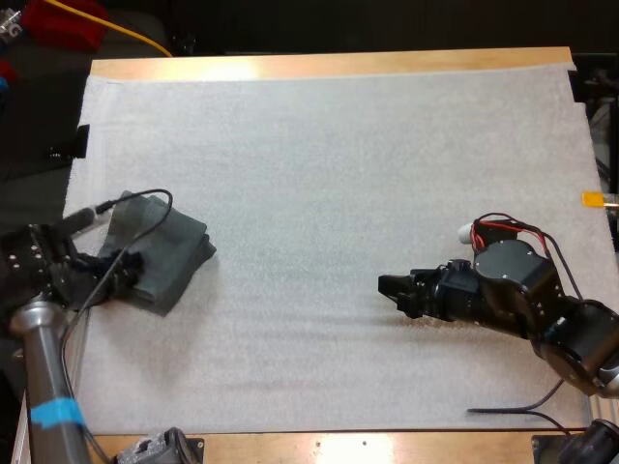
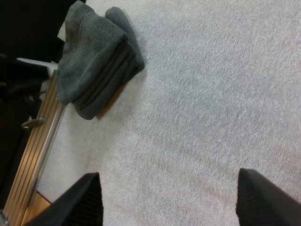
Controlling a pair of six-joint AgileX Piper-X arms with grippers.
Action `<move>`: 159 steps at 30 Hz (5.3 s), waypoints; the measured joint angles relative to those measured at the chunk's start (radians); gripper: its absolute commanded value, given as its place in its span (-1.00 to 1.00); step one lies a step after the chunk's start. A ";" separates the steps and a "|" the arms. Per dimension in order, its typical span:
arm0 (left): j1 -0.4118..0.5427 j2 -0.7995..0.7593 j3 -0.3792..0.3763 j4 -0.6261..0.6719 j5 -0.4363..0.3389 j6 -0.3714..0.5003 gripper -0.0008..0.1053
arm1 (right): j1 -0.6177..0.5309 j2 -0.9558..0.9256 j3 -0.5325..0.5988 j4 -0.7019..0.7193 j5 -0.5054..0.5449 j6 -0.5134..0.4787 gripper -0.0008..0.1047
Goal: Pick towel from pile, fold and stack
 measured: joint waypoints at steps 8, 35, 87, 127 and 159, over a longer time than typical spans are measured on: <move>-0.005 -0.155 -0.086 0.066 0.001 0.014 0.18 | 0.000 0.000 0.000 0.000 0.000 0.000 0.14; -0.475 -0.286 -0.086 0.068 -0.168 0.141 0.18 | 0.000 0.000 0.000 0.000 0.041 -0.108 0.14; -0.490 -0.799 -0.086 0.241 -0.144 0.135 0.18 | -0.721 -0.514 0.000 0.401 0.083 -0.492 0.14; -0.490 -1.146 -0.098 0.559 -0.138 0.143 0.18 | -0.721 -0.942 0.012 0.660 0.144 -0.462 0.14; -0.490 -1.144 0.297 0.145 -0.138 0.143 0.18 | -0.721 -0.940 0.275 0.425 0.148 -0.462 0.14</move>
